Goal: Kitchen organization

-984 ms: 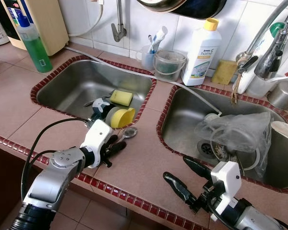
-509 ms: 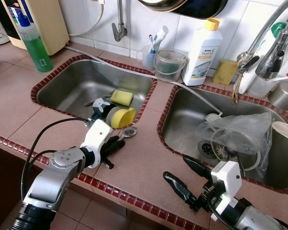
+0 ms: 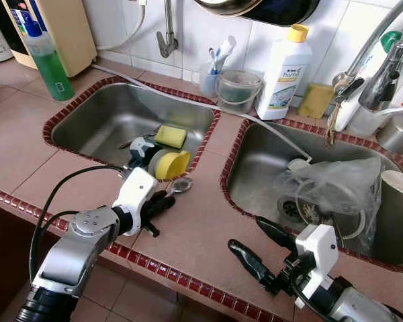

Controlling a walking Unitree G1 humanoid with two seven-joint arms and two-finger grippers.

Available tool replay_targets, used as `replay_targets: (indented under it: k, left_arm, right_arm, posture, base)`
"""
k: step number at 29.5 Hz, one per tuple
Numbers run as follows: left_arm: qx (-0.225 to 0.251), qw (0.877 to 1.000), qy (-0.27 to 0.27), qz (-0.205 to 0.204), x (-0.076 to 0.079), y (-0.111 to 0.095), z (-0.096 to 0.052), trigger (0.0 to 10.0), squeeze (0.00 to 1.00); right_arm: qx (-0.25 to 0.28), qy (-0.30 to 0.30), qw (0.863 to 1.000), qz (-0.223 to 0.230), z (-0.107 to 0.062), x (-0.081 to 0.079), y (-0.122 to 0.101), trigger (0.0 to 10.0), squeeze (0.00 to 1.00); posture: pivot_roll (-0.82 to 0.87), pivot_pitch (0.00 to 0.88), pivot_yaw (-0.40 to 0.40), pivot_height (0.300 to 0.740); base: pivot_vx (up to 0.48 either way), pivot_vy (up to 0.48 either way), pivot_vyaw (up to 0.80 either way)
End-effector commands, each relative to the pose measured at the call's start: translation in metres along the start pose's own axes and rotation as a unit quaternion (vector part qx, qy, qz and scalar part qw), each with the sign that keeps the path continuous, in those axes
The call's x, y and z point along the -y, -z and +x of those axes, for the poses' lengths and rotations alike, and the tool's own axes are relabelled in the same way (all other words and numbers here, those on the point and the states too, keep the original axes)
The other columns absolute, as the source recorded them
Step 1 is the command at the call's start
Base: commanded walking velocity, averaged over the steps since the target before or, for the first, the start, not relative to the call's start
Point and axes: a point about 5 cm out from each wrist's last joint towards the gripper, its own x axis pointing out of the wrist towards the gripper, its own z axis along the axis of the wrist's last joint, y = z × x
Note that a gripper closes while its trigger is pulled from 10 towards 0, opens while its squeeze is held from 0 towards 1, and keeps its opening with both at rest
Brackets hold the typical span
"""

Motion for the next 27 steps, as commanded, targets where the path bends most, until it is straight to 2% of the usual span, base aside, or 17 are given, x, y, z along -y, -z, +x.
replay_targets:
  k: [1,8,16,19,27]
  left_arm:
    - [-0.049,0.998,0.022,-0.026,0.009,0.022,0.003,0.0,0.0]
    - [-0.024,0.998,0.02,-0.051,0.006,0.014,0.002,0.0,0.0]
    - [0.029,0.995,0.019,-0.089,-0.003,-0.007,0.0,0.0,0.0]
    - [0.063,0.991,0.02,-0.113,-0.007,-0.02,-0.002,0.0,0.0]
    - [0.104,0.984,0.021,-0.145,-0.01,-0.034,-0.002,0.0,0.0]
  right_arm:
    - [0.007,-0.006,1.0,-0.007,-0.001,-0.002,-0.006,10.0,0.0]
    - [0.007,-0.007,1.0,-0.008,0.0,-0.001,-0.006,10.0,0.0]
    - [0.01,-0.01,1.0,-0.009,0.004,0.0,-0.006,10.0,0.0]
    - [0.012,-0.012,1.0,-0.011,0.007,0.001,-0.007,10.0,0.0]
    - [0.015,-0.016,1.0,-0.014,0.011,0.004,-0.007,10.0,0.0]
  posture:
    - [-0.1,0.127,-0.054,0.74]
    - [-0.1,0.124,-0.055,0.74]
    - [-0.09,0.111,-0.058,0.74]
    - [-0.09,0.097,-0.058,0.74]
    - [-0.08,0.08,-0.061,0.74]
  base:
    - [0.0,0.0,0.0]
    - [0.0,0.0,0.0]
    - [0.0,0.0,0.0]
    - [0.0,0.0,0.0]
    - [0.0,0.0,0.0]
